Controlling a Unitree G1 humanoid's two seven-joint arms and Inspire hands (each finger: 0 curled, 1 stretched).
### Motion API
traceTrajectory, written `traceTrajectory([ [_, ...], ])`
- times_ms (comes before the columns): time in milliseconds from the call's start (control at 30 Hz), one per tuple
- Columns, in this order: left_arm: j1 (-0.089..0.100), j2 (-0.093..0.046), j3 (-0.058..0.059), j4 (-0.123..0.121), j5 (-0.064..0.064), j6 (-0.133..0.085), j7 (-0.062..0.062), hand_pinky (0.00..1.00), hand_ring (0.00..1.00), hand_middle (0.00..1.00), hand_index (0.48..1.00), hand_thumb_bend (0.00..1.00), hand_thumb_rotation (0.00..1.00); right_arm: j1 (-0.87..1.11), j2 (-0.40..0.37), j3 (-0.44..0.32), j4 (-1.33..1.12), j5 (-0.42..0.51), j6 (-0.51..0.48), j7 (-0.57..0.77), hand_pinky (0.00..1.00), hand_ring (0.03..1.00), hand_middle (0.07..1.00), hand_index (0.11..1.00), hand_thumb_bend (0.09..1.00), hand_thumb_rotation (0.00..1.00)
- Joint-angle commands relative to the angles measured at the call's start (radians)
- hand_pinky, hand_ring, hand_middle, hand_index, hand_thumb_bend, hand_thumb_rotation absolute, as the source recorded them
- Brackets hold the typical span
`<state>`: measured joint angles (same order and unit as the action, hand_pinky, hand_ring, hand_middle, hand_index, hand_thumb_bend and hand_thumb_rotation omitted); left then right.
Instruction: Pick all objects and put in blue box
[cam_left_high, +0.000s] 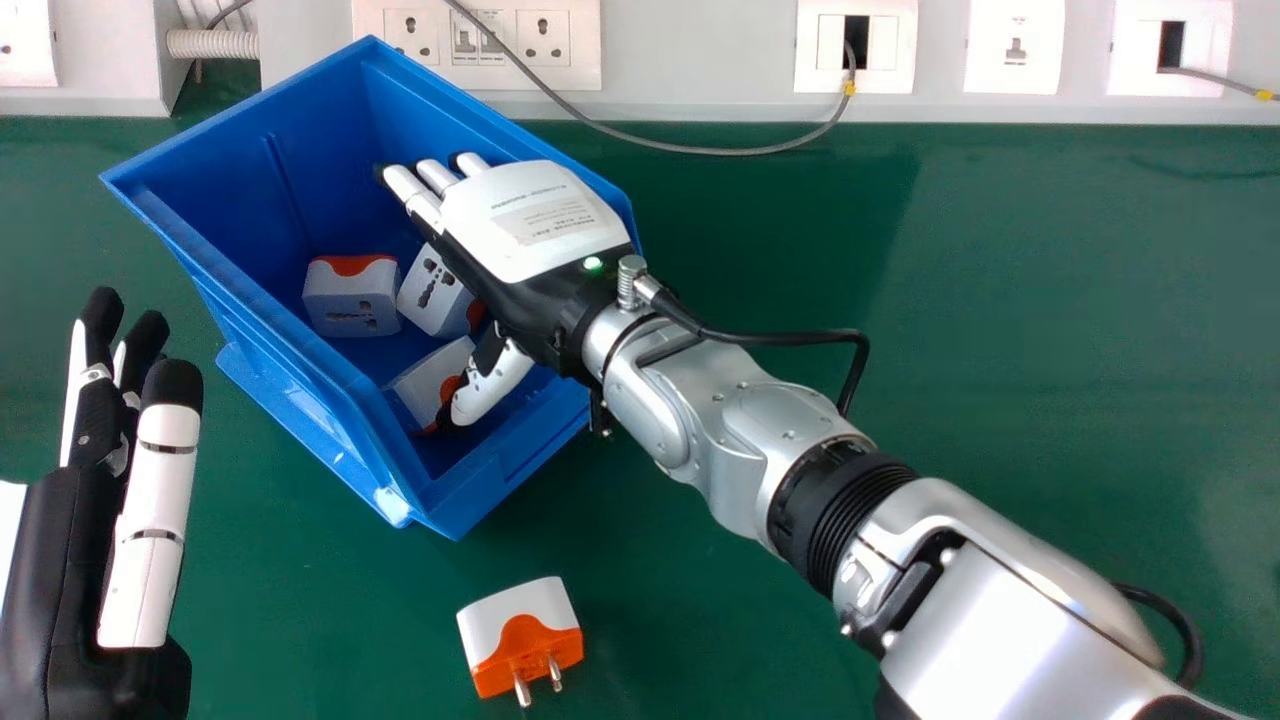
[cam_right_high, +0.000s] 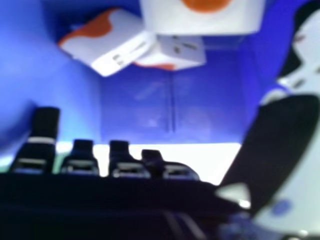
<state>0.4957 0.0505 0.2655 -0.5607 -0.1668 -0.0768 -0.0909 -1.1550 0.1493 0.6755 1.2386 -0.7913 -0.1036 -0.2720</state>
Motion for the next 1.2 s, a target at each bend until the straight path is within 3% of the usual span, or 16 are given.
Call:
traceTrajectory([
  [0,-0.006,0.008,0.013,0.002,-0.008,-0.030,-0.006,1.00,1.00,0.99,1.000,0.51,0.84,-0.016,-0.006,-0.017,-0.054,0.013,-0.025,-0.034,0.81,0.997,1.000,1.000,0.736,0.31],
  [367,-0.036,0.020,0.030,0.046,-0.025,-0.048,-0.031,1.00,1.00,0.99,1.000,0.51,0.84,0.056,-0.135,-0.042,-0.288,-0.003,-0.115,-0.107,0.86,0.995,1.000,0.999,0.725,0.21],
  [567,-0.048,0.022,0.034,0.061,-0.033,-0.056,-0.043,1.00,1.00,0.99,1.000,0.52,0.84,0.232,-0.274,-0.067,-0.658,-0.039,-0.109,-0.085,0.90,0.999,1.000,0.990,0.728,0.16],
  [767,-0.059,0.030,0.046,0.083,-0.050,-0.066,-0.058,1.00,1.00,0.99,1.000,0.51,0.84,0.458,-0.431,-0.133,-1.048,-0.078,-0.103,-0.036,0.92,1.000,1.000,0.980,0.701,0.16],
  [933,-0.063,0.032,0.054,0.092,-0.058,-0.070,-0.070,1.00,1.00,0.99,1.000,0.50,0.83,0.669,-0.546,-0.230,-1.314,-0.049,-0.138,0.025,0.97,1.000,1.000,0.993,0.642,0.20],
  [1167,-0.069,0.037,0.058,0.103,-0.062,-0.076,-0.077,1.00,1.00,0.99,1.000,0.50,0.83,0.927,-0.638,-0.357,-1.513,0.010,-0.230,0.054,0.95,0.994,0.991,0.946,0.672,0.15],
])
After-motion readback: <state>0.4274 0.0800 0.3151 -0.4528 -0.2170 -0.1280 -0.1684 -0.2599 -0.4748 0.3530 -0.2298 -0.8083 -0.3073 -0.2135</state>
